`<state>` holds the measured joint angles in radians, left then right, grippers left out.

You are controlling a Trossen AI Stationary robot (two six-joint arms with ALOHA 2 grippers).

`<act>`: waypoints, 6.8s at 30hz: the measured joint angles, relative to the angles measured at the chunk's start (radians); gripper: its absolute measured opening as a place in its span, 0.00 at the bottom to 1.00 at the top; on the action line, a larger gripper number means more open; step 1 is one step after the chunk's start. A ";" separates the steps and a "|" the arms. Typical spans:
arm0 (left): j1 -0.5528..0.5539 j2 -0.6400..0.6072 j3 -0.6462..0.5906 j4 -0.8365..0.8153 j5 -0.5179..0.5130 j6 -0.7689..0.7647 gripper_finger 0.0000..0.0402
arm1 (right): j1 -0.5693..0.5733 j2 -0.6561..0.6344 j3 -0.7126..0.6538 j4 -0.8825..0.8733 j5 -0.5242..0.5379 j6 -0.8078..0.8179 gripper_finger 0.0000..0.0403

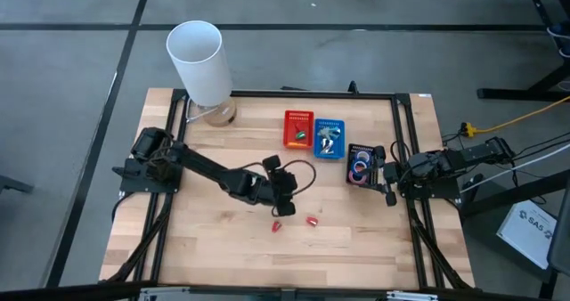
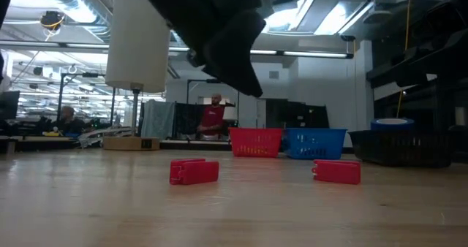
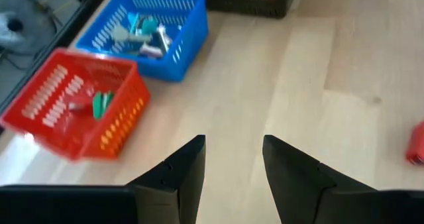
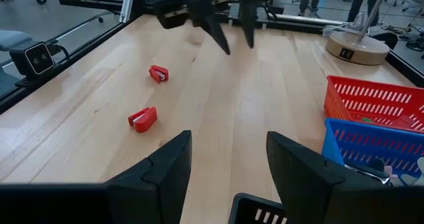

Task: Pick and place Stapler, Stapler remover, tape
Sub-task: Put the left red mini-stapler into the red bin

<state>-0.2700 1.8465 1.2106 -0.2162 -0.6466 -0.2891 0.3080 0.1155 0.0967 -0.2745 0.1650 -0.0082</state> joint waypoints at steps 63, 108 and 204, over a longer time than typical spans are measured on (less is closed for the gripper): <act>-0.133 -0.023 0.000 -0.209 0.104 -0.314 0.60 | 0.000 0.000 0.000 0.000 0.000 0.000 0.49; -0.433 0.164 -0.315 0.474 -0.118 -0.519 0.60 | 0.000 0.000 0.000 0.000 0.000 0.000 0.49; 0.450 0.063 -0.117 0.578 0.598 0.601 0.16 | 0.000 0.000 0.000 0.000 0.000 0.000 0.49</act>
<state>0.1801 1.9091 1.0932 0.3619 -0.0490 0.3116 0.3084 0.1157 0.0963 -0.2744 0.1650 -0.0083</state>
